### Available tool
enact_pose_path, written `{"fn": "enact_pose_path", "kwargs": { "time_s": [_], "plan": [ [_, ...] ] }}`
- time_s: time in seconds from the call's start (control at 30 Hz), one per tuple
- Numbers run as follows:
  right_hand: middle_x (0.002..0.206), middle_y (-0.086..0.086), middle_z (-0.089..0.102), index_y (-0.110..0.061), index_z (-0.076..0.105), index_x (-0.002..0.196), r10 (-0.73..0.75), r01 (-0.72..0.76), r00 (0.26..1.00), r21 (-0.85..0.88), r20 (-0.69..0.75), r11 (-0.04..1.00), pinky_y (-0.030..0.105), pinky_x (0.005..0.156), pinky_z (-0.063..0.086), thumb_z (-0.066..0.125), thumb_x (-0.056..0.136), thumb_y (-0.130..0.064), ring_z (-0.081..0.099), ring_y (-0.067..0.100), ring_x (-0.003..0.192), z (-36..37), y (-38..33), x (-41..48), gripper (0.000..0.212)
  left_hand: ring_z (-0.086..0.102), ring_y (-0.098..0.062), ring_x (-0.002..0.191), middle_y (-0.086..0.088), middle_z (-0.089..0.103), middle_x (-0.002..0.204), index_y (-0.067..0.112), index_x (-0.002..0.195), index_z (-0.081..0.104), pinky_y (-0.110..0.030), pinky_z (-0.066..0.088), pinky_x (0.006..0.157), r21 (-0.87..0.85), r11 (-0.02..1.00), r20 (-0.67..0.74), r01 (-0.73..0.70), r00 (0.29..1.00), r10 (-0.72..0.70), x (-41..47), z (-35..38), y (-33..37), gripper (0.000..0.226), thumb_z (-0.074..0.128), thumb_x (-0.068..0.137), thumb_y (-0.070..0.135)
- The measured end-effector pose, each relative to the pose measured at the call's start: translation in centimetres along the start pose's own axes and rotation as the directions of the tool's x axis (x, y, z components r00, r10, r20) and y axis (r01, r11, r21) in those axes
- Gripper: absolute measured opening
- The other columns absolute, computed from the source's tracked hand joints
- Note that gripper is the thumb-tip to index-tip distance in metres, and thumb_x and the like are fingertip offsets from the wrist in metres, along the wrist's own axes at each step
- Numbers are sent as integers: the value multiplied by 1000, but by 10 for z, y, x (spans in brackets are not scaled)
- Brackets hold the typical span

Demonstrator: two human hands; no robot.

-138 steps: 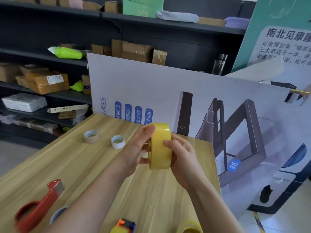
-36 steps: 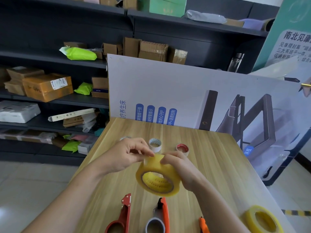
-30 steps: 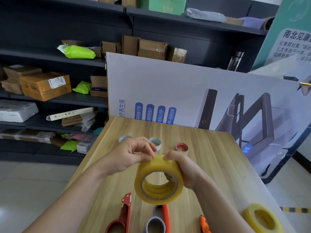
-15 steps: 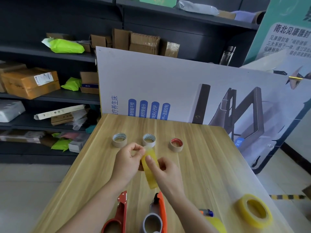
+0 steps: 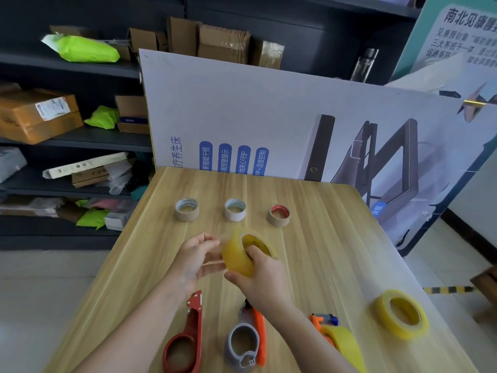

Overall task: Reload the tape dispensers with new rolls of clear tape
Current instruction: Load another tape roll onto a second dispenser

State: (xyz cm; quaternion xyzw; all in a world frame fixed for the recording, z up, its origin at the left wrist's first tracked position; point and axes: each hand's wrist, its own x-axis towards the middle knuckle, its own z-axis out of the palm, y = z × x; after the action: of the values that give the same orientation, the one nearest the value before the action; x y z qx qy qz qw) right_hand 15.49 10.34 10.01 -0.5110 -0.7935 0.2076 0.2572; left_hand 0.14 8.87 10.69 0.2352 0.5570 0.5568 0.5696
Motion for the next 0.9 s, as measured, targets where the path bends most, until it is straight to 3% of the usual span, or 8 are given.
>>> {"fn": "enact_pose_path", "kwargs": {
  "time_s": [0.07, 0.17, 0.23, 0.43, 0.5, 0.6, 0.73, 0.9],
  "plan": [
    [72, -15, 52, -23, 59, 96, -55, 56, 998, -76, 4, 996, 24, 73, 38, 69, 77, -54, 53, 11, 71, 3, 5, -3, 37, 68, -28, 83, -13, 67, 99, 10, 89, 59, -48, 57, 77, 6, 1000, 8, 15, 1000, -15, 0, 1, -8, 17, 55, 94, 25],
    [81, -9, 66, -23, 61, 97, -137, 135, 991, -150, -6, 979, 25, 83, 39, 67, 77, -54, 60, 14, 76, 13, 14, -6, 38, 67, -25, 93, -6, 65, 108, 17, 113, 57, -44, 58, 78, 134, 990, 28, 43, 998, -47, -2, 8, -22, 53, 67, 75, 54],
    [81, -7, 70, -22, 63, 97, -201, 195, 980, -181, -14, 964, 27, 81, 43, 71, 74, -49, 64, 15, 74, 23, 23, -8, 37, 67, -22, 95, -4, 64, 112, 21, 123, 53, -37, 58, 72, 228, 973, -4, 40, 999, -40, -1, 13, -32, 65, 77, 69, 48],
    [75, -7, 68, -19, 65, 89, -229, 244, 967, -152, 111, 958, 27, 71, 49, 68, 70, -54, 61, 14, 73, 37, 52, -20, 40, 70, -25, 89, -9, 71, 105, 14, 121, 61, -36, 58, 62, 141, 979, -42, 147, 989, -143, 7, 3, -64, 47, 78, 78, 17],
    [81, -10, 68, -19, 66, 87, -102, 100, 991, 26, 90, 995, 16, 70, 43, 60, 75, -60, 58, 6, 81, 33, 57, -23, 43, 70, -24, 87, -8, 71, 102, 18, 115, 63, -40, 59, 68, 165, 968, -51, 189, 982, -183, 6, -5, -75, 40, 77, 78, 13],
    [82, -11, 67, -21, 67, 86, 236, -229, 972, 204, -11, 952, 22, 71, 46, 60, 86, -49, 60, 5, 84, 29, 68, -22, 29, 69, -26, 84, -8, 72, 102, 22, 113, 65, -37, 58, 63, 231, 933, -29, 275, 961, -276, 5, -20, -91, 40, 78, 76, 11],
    [98, -4, 66, -18, 64, 106, 547, -564, 811, 30, 206, 825, 29, 74, 45, 55, 92, -42, 62, 18, 97, 45, 99, -26, 29, 61, -13, 63, -1, 70, 84, 26, 107, 68, -24, 47, 55, 380, 870, 71, 316, 927, -367, 3, -31, -105, 33, 74, 79, 8],
    [112, 5, 68, -15, 65, 117, 660, -690, 635, -90, 401, 718, 37, 88, 52, 54, 91, -47, 63, 22, 104, 72, 123, -39, 43, 68, -12, 88, -3, 71, 106, 31, 106, 71, -17, 50, 69, 525, 808, 192, 270, 887, -421, 5, -35, -122, 39, 79, 75, 7]
  ]
}}
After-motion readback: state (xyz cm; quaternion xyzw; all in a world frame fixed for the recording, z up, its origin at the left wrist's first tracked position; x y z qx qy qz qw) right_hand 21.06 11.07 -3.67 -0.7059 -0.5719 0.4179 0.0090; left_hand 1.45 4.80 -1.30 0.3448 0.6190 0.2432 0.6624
